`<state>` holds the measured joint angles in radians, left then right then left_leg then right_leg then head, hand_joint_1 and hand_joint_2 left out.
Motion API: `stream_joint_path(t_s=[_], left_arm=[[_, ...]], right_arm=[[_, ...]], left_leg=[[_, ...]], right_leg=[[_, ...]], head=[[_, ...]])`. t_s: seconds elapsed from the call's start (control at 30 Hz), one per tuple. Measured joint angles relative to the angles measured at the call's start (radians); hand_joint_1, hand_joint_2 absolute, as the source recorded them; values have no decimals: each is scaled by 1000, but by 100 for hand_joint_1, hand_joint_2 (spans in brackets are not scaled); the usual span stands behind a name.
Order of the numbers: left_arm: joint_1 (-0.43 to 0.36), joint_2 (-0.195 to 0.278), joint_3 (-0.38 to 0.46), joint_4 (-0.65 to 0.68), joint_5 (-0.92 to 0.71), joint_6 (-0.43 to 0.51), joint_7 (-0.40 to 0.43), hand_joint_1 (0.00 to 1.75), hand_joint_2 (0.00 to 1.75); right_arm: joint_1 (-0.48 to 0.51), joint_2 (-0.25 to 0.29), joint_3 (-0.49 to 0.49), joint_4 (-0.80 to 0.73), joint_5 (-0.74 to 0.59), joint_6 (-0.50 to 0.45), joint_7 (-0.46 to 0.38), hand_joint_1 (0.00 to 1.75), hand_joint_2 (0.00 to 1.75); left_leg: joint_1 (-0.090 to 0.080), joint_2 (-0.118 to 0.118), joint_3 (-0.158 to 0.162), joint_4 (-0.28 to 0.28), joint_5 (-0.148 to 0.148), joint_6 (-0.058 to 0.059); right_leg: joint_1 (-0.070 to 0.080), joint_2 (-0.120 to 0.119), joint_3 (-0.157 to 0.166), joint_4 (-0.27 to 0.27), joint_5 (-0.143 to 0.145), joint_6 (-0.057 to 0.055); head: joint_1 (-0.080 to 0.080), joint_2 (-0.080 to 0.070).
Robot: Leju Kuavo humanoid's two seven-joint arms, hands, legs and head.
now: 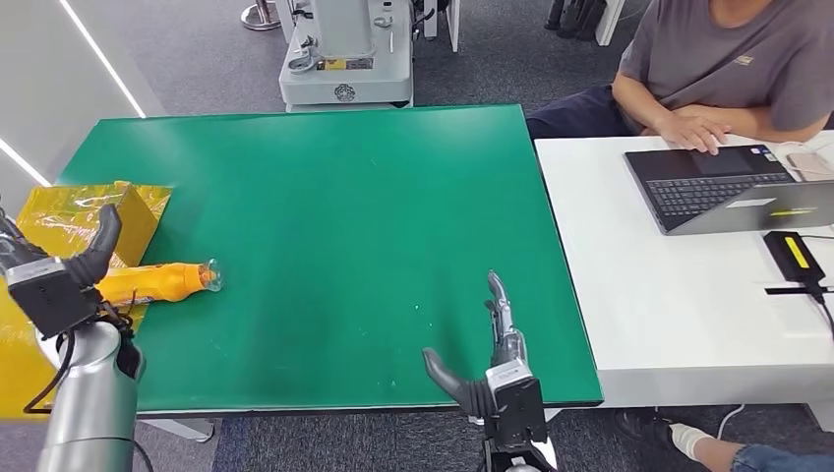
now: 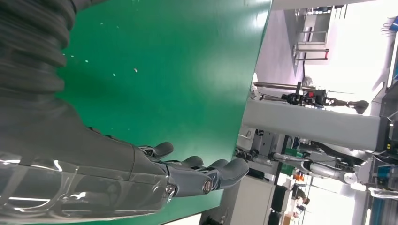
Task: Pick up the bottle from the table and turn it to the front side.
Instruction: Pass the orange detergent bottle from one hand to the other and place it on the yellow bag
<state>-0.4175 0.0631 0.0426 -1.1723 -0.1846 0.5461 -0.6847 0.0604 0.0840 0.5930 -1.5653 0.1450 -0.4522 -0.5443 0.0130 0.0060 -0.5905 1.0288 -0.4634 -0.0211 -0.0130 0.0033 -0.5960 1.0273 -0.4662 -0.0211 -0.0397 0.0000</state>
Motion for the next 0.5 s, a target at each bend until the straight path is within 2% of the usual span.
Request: stream_joint_path(t_s=[0.13,0.27,0.4,0.5], left_arm=[[38,-54,-53,-116,192,-91,0,0,175],[87,-136,-105,-200,438,-217,0,0,175],[152,-242,-140,-306,442,-203,0,0,175],[195,-310,-149,-372,456,-238,0,0,175]], right_arm=[[-6,1,-3,8,0,3,0,0,175],[-15,1,-11,10,1,6,-3,0,175],[-26,1,-24,5,0,13,-7,0,175],[-40,1,-29,-2,2,19,-11,0,175]], left_leg=[[0,0,0,1,0,0],[0,0,0,1,0,0],[-1,0,-1,1,-1,1],[0,0,-1,1,-1,1]], right_leg=[[0,0,0,0,0,0],[-1,-1,0,-1,0,0],[-1,0,0,-1,0,1],[-1,0,0,-1,0,1]], head=[[0,0],[0,0],[0,0],[0,0]])
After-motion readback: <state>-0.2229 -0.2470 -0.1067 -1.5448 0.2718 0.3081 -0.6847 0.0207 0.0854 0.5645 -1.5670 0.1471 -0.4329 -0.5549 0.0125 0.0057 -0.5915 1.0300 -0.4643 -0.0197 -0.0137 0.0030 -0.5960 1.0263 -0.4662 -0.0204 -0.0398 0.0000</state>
